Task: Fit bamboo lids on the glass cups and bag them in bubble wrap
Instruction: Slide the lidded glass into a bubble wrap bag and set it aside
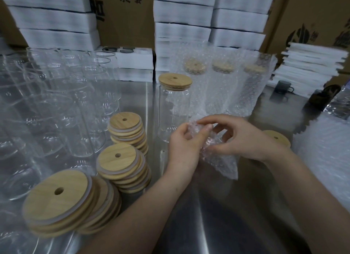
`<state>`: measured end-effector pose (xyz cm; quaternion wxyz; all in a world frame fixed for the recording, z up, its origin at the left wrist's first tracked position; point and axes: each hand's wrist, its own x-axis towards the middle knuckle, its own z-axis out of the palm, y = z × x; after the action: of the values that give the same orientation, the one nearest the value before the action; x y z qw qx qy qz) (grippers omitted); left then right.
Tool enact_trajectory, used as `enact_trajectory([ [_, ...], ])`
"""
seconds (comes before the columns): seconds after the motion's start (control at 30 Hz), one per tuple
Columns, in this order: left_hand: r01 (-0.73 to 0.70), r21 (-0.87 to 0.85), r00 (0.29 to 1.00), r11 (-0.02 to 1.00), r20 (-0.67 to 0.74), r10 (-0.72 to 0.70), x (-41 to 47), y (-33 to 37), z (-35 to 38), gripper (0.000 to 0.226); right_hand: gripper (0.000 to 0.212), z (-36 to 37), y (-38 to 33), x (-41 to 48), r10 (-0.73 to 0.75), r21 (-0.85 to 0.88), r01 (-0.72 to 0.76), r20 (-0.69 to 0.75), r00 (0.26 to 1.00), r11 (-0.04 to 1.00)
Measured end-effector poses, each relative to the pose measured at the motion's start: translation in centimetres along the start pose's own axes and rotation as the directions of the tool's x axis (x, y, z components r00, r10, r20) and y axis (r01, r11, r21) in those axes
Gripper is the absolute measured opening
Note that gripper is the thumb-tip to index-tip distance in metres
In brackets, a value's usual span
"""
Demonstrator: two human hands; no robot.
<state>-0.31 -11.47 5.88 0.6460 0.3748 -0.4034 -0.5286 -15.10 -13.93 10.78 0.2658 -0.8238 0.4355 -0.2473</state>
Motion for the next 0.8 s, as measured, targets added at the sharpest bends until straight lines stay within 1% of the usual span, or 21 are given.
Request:
enact_trajectory([
  [0.1,-0.014,0.017,0.999,1.000,0.048,0.013,-0.1,0.1,0.1,0.022,0.062,0.0,-0.1,0.0,0.007,-0.012,-0.007,0.018,1.000,1.000],
  [0.23,-0.033,0.086,0.992,0.996,0.125,0.022,0.0,0.2,0.1,0.041,0.061,0.2,0.3,0.2,0.041,0.006,-0.040,-0.045,0.998,0.999],
  [0.33,-0.030,0.106,0.995,0.994,0.098,0.019,0.0,0.0,0.3,0.052,0.058,0.5,0.9,0.4,0.041,-0.013,-0.043,-0.106,0.994,0.999],
  [0.43,-0.020,0.126,0.997,0.992,0.076,0.011,0.1,-0.3,0.4,0.050,0.047,0.7,0.8,0.5,0.019,-0.040,-0.027,-0.191,0.981,0.999],
  [0.57,-0.024,0.156,0.997,0.987,0.078,0.012,0.1,-0.3,0.3,0.043,0.051,0.8,0.3,0.5,-0.012,-0.019,0.008,-0.264,0.965,1.000],
  [0.63,-0.029,0.144,0.998,0.989,0.054,0.021,0.2,-0.4,0.3,0.036,0.049,0.8,0.2,0.5,-0.009,0.016,0.014,-0.254,0.967,1.000],
  [0.73,-0.006,0.115,0.999,0.993,0.032,0.003,0.2,-0.3,0.4,0.029,0.040,0.5,0.2,0.4,0.019,0.104,-0.004,-0.147,0.989,0.995],
  [0.8,0.014,0.064,0.999,0.998,0.046,-0.017,0.1,-0.1,0.3,0.030,0.046,0.3,0.3,0.3,0.034,0.099,-0.025,-0.089,0.995,0.995],
])
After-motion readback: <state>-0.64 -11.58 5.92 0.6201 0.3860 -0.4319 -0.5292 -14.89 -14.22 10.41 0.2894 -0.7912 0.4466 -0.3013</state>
